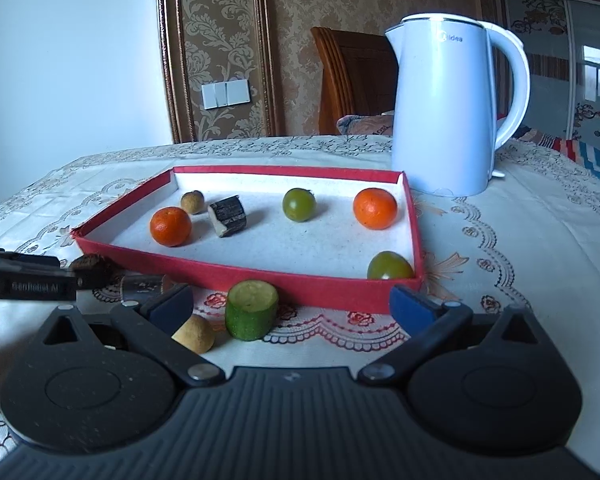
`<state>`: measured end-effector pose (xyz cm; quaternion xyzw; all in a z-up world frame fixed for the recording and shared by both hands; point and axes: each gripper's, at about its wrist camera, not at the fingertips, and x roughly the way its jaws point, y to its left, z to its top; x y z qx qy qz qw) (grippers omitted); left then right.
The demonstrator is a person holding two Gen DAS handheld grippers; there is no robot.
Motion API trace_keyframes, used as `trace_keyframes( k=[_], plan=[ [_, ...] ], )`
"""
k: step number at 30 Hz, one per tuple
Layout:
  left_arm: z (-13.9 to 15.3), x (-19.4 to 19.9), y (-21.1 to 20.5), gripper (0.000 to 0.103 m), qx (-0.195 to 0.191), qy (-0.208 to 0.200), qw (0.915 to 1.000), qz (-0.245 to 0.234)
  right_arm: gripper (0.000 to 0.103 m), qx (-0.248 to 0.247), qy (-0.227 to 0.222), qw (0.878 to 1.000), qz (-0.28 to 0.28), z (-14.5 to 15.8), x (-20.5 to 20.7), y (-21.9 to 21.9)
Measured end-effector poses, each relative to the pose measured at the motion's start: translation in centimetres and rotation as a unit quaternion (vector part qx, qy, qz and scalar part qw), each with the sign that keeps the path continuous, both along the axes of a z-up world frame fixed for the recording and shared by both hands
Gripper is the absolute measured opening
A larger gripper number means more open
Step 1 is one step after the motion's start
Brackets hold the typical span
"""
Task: Organize fruits
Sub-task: 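Withdraw both tools from the tray toward the remaining produce beside it, then move the left tool to an eggplant slice while the right tool approaches another kiwi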
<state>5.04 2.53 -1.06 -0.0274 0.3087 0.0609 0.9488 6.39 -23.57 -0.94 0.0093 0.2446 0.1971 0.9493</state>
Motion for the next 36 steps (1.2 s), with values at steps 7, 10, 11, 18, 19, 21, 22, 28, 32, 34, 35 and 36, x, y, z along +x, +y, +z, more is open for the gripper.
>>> trace_keyframes(
  k=[7,10,11,18,19,21,22,28,32,34,35,36],
  plan=[
    [-0.4,0.5,-1.3,0.075,0.030,0.015,0.9992,-0.024,0.103,-0.030,-0.012,0.998,0.054,-0.1,-1.2,1.7],
    [-0.4,0.6,-1.3,0.075,0.028,0.016,0.9992,-0.023,0.096,-0.044,-0.008,0.996,0.075,-0.2,-1.5,2.5],
    [-0.4,0.6,-1.3,0.075,0.029,0.016,0.9992,-0.023,0.091,-0.048,-0.004,0.996,0.079,-0.3,-1.5,2.8],
    [-0.4,0.6,-1.4,0.077,0.033,0.017,0.9991,-0.021,0.082,-0.050,0.019,0.994,0.091,-0.5,-1.0,3.5],
    [-0.4,0.6,-1.4,0.077,0.033,0.018,0.9991,-0.021,0.081,-0.052,0.021,0.994,0.090,-0.6,-1.0,3.6],
    [-0.4,0.6,-1.4,0.078,0.033,0.018,0.9991,-0.021,0.080,-0.056,0.025,0.994,0.088,-0.6,-0.8,3.9],
    [-0.4,0.6,-1.4,0.078,0.033,0.018,0.9991,-0.020,0.080,-0.056,0.025,0.994,0.087,-0.6,-0.7,4.0],
    [-0.5,0.7,-1.3,0.079,0.032,0.019,0.9991,-0.018,0.075,-0.081,0.015,0.994,0.079,-0.5,-0.9,5.1],
    [-0.5,0.7,-1.2,0.079,0.032,0.019,0.9991,-0.018,0.073,-0.088,0.010,0.993,0.081,-0.5,-1.0,5.5],
    [-0.5,0.7,-1.2,0.080,0.033,0.019,0.9991,-0.017,0.072,-0.088,0.010,0.993,0.083,-0.5,-1.0,5.5],
    [-0.5,0.7,-1.2,0.082,0.034,0.020,0.9991,-0.015,0.072,-0.089,0.009,0.993,0.083,-0.5,-1.1,5.5],
    [-0.5,0.7,-1.2,0.082,0.033,0.020,0.9991,-0.015,0.071,-0.089,0.008,0.993,0.083,-0.4,-1.1,5.5]
  ],
)
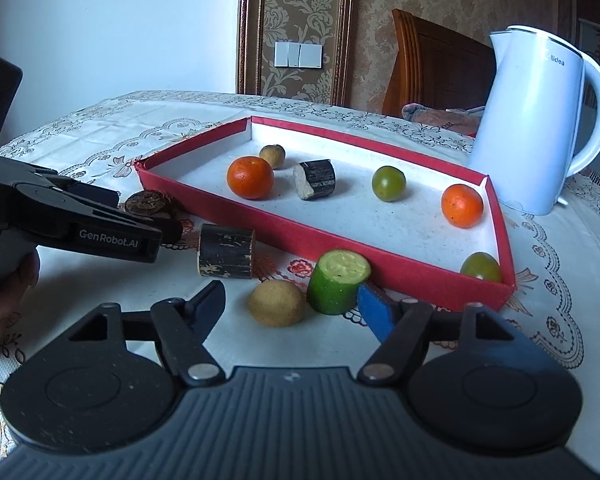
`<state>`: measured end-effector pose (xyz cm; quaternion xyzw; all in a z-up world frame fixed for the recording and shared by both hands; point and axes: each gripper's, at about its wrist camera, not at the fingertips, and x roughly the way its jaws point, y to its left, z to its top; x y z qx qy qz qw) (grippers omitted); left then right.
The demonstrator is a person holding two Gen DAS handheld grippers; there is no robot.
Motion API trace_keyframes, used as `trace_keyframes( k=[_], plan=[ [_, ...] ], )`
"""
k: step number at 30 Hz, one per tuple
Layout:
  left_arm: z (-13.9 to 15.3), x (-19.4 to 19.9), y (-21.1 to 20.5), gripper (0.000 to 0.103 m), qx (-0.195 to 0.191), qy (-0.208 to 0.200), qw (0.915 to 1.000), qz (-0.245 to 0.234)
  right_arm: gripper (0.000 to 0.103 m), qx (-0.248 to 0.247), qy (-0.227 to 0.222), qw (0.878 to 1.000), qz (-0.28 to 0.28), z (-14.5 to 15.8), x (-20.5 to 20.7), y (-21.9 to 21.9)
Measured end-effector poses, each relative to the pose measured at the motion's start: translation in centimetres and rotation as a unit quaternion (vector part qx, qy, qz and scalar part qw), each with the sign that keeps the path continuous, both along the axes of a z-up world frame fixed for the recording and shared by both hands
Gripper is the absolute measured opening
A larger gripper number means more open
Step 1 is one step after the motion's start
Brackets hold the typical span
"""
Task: Organize fruits
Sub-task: 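Move the left tool to an eggplant slice while the right tool approaches another kiwi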
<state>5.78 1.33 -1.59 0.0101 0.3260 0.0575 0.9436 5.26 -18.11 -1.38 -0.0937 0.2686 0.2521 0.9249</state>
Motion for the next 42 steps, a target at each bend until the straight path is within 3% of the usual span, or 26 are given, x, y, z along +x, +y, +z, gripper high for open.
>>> trace_keyframes(
  k=[9,14,18,26,32,35,37,39,42],
  plan=[
    [0.0,0.0,0.0,0.082,-0.002,0.000,1.0000,0.000,0.064,-0.012,-0.011,1.000,0.018,0.1,-0.6,0.7],
    [0.0,-0.1,0.1,0.082,-0.003,0.000,1.0000,0.000,0.044,-0.025,-0.028,0.998,0.049,0.2,-1.5,1.5],
    [0.0,-0.1,0.1,0.082,-0.003,0.000,1.0000,0.000,0.043,-0.005,-0.007,0.999,0.037,0.2,-0.7,0.9],
    [0.1,-0.1,0.0,0.082,-0.004,0.000,1.0000,-0.001,0.041,-0.024,-0.003,0.999,0.041,-0.1,-0.7,1.6],
    [0.1,0.0,0.2,0.082,-0.011,0.001,0.9999,-0.005,0.028,-0.029,0.001,0.999,0.031,-0.3,-0.4,1.9],
    [0.1,0.0,0.3,0.082,-0.016,0.000,0.9999,-0.005,0.028,-0.022,0.001,1.000,0.021,-0.2,-0.4,1.5],
    [0.2,-0.1,0.3,0.077,-0.021,-0.002,0.9998,-0.008,0.028,-0.019,-0.002,1.000,0.018,-0.2,-0.4,1.4],
    [0.2,-0.2,0.4,0.064,-0.022,-0.007,0.9997,-0.010,0.028,-0.015,-0.005,1.000,0.014,-0.1,-0.6,1.3],
    [0.2,-0.2,0.3,0.060,-0.023,-0.008,0.9996,-0.015,0.028,-0.005,-0.005,1.000,0.012,0.0,-0.6,0.9]
  ],
)
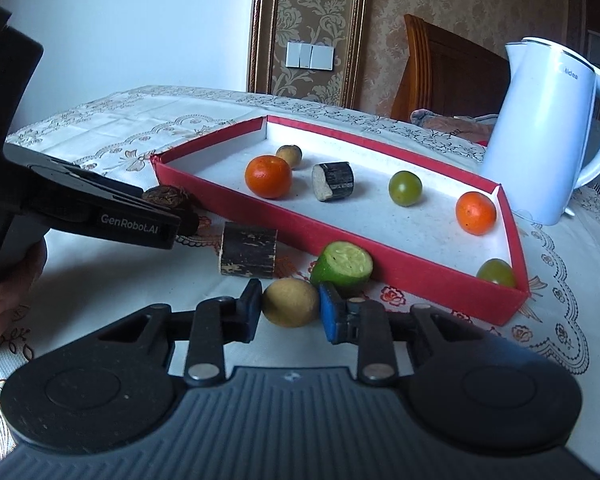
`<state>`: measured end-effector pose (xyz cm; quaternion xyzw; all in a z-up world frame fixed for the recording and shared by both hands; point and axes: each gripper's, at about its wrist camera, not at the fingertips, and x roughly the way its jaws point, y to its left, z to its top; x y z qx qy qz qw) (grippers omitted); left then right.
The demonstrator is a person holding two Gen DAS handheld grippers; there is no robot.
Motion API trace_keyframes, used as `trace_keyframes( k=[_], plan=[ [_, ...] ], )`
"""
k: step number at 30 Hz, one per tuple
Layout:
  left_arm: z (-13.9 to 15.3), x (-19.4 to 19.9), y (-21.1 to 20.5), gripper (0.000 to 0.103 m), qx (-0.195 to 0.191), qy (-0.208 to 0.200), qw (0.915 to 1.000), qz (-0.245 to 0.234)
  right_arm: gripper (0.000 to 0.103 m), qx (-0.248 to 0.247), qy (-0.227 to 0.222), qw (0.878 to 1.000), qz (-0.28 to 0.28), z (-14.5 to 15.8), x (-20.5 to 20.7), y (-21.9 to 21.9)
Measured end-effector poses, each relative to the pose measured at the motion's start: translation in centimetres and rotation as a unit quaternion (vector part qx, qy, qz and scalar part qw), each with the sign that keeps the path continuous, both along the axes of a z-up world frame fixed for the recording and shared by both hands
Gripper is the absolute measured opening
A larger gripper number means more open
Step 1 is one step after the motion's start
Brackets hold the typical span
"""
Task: Organize fruits
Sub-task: 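Move the left tool to an eggplant slice while the right tool approaches another kiwi, then close the left tool on the eggplant slice while the right tool grasps the kiwi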
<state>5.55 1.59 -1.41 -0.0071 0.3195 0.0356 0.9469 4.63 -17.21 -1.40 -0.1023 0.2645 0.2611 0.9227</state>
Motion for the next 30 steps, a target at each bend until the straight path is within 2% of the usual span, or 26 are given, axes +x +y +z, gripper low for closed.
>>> trace_keyframes(
  k=[3,7,8,19,30],
  plan=[
    [0.06,-0.09,-0.11,0.053,0.002,-0.003,1.0000,-0.005,0.028,0.001,0.001,1.000,0.000,0.01,0.05,-0.02],
    [0.03,-0.08,-0.35,0.050,0.006,-0.003,0.9999,-0.008,0.028,0.002,0.002,1.000,-0.001,0.00,0.11,-0.04],
    [0.07,-0.07,-0.37,0.042,0.007,-0.003,0.9999,-0.008,0.028,0.001,0.002,1.000,0.000,-0.02,0.14,-0.03],
    [0.24,-0.18,-0.08,0.042,-0.003,-0.006,1.0000,-0.005,0.028,0.005,0.003,1.000,-0.001,0.01,0.06,-0.10],
    [0.58,-0.72,-0.59,0.042,0.013,-0.023,0.9996,-0.001,0.028,0.008,0.001,1.000,-0.001,0.06,-0.06,-0.26]
  ],
)
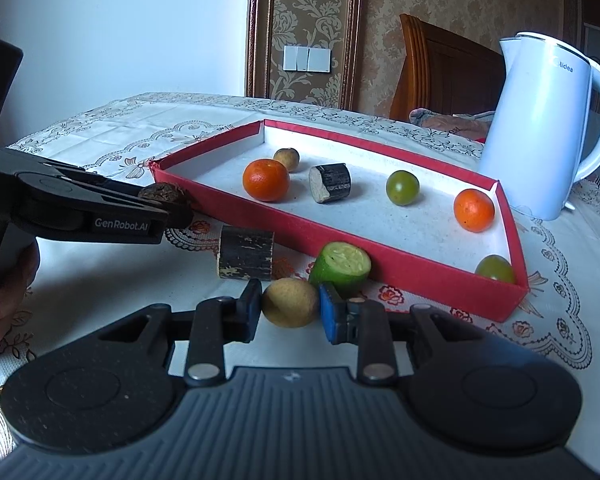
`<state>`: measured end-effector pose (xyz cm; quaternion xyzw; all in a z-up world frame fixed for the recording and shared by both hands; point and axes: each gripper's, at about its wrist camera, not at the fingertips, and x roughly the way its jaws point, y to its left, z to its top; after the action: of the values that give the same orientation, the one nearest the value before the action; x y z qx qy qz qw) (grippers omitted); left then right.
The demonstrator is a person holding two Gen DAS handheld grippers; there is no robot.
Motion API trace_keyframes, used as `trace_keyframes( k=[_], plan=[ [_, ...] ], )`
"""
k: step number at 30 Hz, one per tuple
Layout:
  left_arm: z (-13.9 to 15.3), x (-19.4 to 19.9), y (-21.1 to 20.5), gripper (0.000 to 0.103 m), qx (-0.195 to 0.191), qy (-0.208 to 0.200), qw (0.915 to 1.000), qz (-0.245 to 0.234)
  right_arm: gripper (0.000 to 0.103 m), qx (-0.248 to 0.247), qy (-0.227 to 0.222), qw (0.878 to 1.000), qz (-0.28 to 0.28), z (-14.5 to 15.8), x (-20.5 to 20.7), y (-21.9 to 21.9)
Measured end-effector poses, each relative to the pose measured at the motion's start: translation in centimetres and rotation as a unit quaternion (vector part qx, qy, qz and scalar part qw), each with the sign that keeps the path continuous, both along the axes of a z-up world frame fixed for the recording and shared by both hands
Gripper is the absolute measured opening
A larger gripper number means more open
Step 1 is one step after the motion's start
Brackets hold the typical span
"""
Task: Organize fruits
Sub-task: 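Close the left tool on the eggplant slice while the right tool grasps the kiwi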
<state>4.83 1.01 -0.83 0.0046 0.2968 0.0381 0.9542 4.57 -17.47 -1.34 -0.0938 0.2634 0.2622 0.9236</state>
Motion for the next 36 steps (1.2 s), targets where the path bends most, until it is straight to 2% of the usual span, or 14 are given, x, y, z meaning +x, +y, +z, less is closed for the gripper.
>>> trace_keyframes(
  k=[6,17,24,27,30,36],
  plan=[
    [-0.1,0.2,0.3,0.042,-0.003,0.007,0.9999,0.007,0.028,0.000,-0.003,1.000,-0.001,0.0,-0.1,-0.1],
    [0.4,-0.5,0.0,0.042,0.015,-0.020,0.9996,0.014,0.028,0.014,-0.044,0.999,-0.002,0.8,-1.3,-0.6],
    [0.7,-0.8,0.2,0.042,0.006,-0.036,0.9992,0.016,0.028,0.032,-0.071,0.997,-0.029,1.4,-1.6,-1.5],
    [1.1,-1.1,0.3,0.042,0.003,-0.055,0.9982,0.022,0.028,0.040,-0.090,0.994,-0.058,2.0,-1.1,-2.2],
    [1.6,-1.1,0.4,0.039,-0.005,-0.072,0.9971,0.026,0.028,0.052,-0.089,0.992,-0.076,2.8,0.0,-3.1],
    [2.3,-0.4,0.2,0.038,-0.004,-0.085,0.9961,0.026,0.028,0.042,-0.083,0.991,-0.101,3.2,3.1,-3.7]
  ],
)
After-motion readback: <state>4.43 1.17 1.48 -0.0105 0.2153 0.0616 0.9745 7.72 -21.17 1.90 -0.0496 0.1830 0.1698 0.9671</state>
